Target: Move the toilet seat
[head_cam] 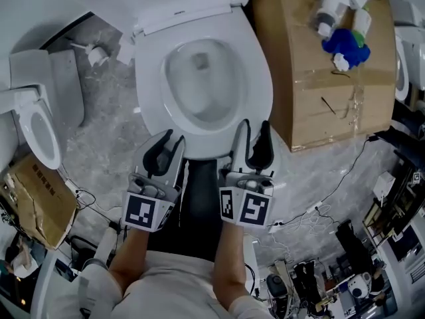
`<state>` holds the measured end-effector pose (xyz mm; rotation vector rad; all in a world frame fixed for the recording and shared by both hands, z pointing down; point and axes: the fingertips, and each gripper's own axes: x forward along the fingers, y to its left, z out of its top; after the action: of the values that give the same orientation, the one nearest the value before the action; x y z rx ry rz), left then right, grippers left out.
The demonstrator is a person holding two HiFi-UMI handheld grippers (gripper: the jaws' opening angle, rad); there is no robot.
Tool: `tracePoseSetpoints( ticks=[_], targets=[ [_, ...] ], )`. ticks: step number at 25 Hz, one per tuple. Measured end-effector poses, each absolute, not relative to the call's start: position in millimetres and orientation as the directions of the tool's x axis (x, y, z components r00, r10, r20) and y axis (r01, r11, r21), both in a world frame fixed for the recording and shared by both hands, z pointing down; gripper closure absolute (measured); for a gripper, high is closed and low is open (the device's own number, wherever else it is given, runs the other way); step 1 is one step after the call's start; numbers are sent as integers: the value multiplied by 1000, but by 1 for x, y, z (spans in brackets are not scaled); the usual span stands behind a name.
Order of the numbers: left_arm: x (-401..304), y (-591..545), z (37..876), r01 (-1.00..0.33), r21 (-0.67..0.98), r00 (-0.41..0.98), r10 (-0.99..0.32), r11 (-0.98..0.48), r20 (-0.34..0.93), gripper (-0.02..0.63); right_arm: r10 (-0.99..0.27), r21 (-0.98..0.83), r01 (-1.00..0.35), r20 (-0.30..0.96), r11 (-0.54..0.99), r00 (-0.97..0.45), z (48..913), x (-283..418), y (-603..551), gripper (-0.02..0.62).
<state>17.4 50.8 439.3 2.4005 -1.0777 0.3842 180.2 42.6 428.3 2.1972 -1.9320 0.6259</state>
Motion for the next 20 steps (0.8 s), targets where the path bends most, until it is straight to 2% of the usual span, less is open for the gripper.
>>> tracePoseSetpoints(
  ticks=[1,15,20],
  targets=[
    [17,48,436,-758,304,649,-627,-577,430,519,-919,-121,-983,387,-134,78,422,176,38,443],
    [8,7,400,-765,293,644,-667,-574,374,542,-955,-68,-997,289,44,-62,373,149,4,457],
    [2,-10,385,-776,270,630,-692,-570,352,580,-961,-57,-991,243,119,-129,354,137,-10,488]
  ],
)
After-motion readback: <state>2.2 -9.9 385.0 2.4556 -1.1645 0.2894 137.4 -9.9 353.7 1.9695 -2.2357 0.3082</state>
